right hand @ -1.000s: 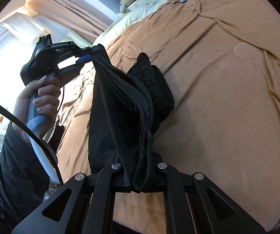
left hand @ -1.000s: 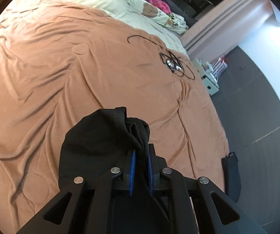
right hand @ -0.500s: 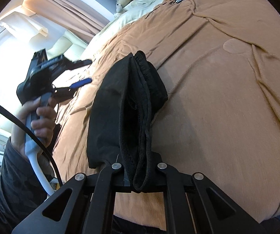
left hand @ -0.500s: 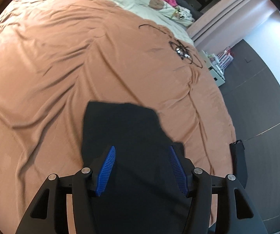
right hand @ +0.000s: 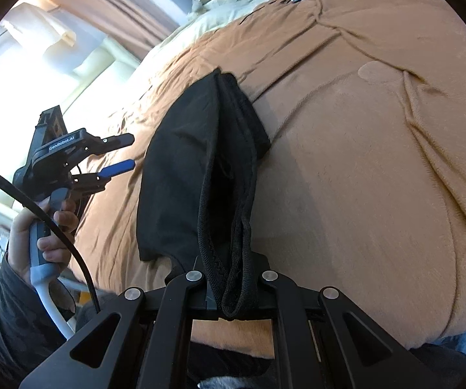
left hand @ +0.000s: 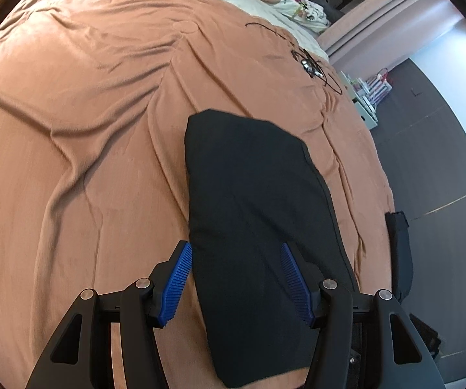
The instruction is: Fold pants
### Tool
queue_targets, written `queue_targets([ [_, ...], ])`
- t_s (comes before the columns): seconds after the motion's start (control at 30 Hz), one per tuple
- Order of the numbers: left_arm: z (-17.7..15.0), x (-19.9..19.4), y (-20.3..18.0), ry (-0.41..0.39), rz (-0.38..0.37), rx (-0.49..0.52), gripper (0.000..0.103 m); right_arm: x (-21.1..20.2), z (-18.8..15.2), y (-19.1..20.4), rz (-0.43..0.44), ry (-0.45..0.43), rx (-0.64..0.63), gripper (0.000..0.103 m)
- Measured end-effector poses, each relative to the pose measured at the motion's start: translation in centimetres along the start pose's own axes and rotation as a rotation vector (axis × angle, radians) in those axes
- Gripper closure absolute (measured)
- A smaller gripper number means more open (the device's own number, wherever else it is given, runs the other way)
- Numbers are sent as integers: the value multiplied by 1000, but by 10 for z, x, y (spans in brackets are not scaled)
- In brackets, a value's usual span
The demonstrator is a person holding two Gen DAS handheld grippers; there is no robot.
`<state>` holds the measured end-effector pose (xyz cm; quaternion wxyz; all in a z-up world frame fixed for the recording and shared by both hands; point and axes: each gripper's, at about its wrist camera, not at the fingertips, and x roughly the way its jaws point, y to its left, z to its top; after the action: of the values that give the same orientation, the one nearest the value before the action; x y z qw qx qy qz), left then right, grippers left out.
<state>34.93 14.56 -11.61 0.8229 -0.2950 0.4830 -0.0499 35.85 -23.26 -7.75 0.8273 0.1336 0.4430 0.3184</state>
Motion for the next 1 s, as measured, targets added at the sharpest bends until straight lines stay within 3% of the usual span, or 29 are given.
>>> queue_targets([
  [0.07, -6, -4, 1, 9, -4, 1, 44, -9, 1, 6, -43, -31, -32, 92],
  [0.13, -11, -8, 0, 10, -9, -1, 44, -14, 3, 7, -34, -48, -37, 71],
  [0.17, -13, -11, 1, 9, -13, -2, 44, -19, 4, 7, -38, -69, -29, 46],
  [0.2, -15, -14, 1, 7, -16, -3, 44, -21, 5, 5, -40, -85, -24, 32],
  [0.43, -34, -18, 12, 8, -60, -43, 44, -29, 24, 7, -52, -141, -57, 32],
  [1.0, -54, 3, 30, 22, -135, -163, 44, 41, 91, 13, -43, -6, -168, 32],
])
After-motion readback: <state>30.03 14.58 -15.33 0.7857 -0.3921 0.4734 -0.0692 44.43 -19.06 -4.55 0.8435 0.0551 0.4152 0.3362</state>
